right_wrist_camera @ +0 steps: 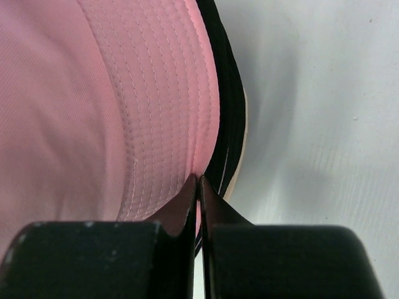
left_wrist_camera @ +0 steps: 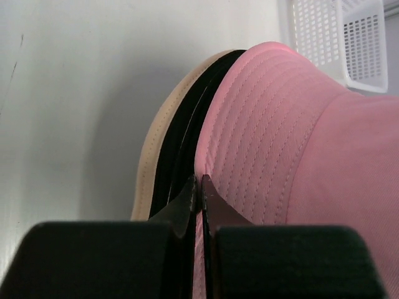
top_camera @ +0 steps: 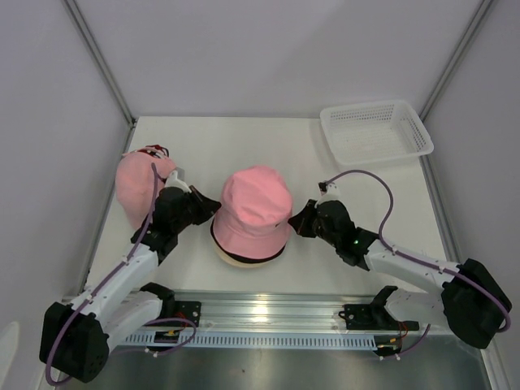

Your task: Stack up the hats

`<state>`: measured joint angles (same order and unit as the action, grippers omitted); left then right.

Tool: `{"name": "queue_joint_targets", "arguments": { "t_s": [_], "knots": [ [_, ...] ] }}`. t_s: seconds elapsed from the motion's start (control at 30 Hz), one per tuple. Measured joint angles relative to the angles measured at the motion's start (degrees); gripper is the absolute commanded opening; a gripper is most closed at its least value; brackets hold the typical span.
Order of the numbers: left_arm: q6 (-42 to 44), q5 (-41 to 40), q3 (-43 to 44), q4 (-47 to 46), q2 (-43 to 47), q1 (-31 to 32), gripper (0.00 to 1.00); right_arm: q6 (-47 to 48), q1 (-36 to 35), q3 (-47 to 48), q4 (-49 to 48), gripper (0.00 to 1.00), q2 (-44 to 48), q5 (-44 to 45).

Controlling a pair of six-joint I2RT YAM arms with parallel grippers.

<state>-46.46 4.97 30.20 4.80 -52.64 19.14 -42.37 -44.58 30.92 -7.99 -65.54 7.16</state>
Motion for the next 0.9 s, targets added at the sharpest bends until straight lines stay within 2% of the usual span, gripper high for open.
{"name": "queue_joint_targets", "arguments": {
  "t_s": [0.37, 0.57, 0.73, 0.9],
  "knots": [
    [-0.02, -10.91, -3.82, -0.87, 3.65, 4.98, 0.01, -0.66, -0.39, 2.01, -3.85, 0.0, -8.76, -0.79],
    [0.04, -14.47, -6.12, -3.98, 3.63, 8.33, 0.01, -0.44, -0.81, 2.6, -1.73, 0.0, -7.65, 0.52],
    [0.55, -16.87, -6.6, -7.32, 0.81, 9.84, 0.01, 1.18, -0.5, 3.21, 1.81, 0.01, -4.61, 2.73],
    [1.4, -18.56, -5.95, -11.37, -4.46, 10.21, 0.01, 4.02, 2.16, 6.71, 4.09, 0.01, -5.31, 3.15]
  ]
}}
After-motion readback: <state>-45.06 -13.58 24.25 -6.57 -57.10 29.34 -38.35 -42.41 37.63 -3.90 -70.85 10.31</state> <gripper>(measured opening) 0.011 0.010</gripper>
